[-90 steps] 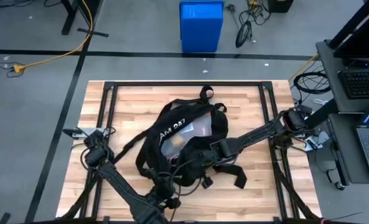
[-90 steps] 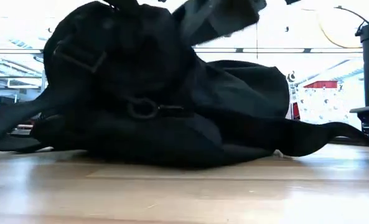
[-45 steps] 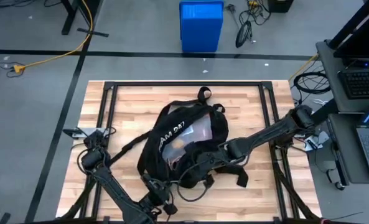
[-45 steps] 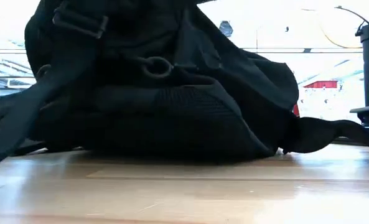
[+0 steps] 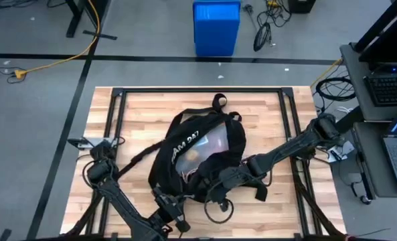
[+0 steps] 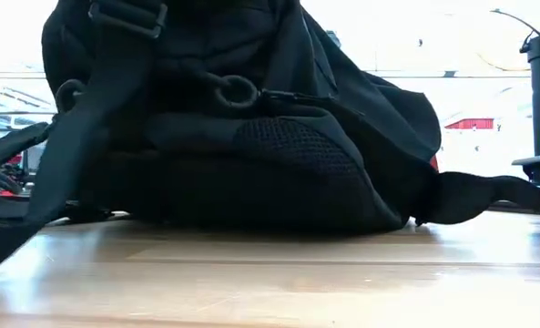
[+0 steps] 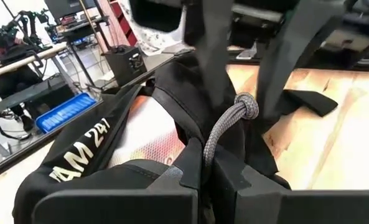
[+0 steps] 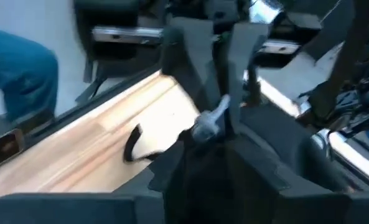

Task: Unpack backpack
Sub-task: Close the black backpack

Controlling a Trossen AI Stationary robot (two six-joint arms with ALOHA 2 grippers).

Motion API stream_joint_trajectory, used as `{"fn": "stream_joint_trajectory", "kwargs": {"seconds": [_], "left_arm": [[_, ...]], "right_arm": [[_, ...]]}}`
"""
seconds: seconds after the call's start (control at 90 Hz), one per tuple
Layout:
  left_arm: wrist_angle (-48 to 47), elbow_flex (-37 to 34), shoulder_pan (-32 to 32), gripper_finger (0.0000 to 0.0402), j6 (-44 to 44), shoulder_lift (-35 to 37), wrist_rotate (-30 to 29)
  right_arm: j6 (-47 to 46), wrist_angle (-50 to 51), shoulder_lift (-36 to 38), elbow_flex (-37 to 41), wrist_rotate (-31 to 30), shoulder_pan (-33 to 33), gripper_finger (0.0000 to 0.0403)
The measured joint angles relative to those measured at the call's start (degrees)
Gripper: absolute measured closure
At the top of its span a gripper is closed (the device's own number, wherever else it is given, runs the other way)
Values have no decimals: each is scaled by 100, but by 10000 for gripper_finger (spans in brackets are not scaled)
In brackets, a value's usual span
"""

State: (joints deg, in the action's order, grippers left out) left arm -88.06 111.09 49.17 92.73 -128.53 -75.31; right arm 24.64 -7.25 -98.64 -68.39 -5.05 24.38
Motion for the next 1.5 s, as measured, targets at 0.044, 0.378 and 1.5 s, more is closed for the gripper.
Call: {"fn": "stream_joint_trajectory", "kwargs": {"seconds": [0.044, 0.378, 1.5], "left_arm": [[5, 0, -2, 401, 0, 0, -20], [13, -2, 9, 401, 2, 0, -68], [53, -4, -9, 401, 4, 0, -87]], "right_arm": [[6, -186, -10, 95, 2, -15, 287], [367, -614, -17, 135, 32, -24, 219], [584, -1419, -379, 133, 3, 68, 287]]}}
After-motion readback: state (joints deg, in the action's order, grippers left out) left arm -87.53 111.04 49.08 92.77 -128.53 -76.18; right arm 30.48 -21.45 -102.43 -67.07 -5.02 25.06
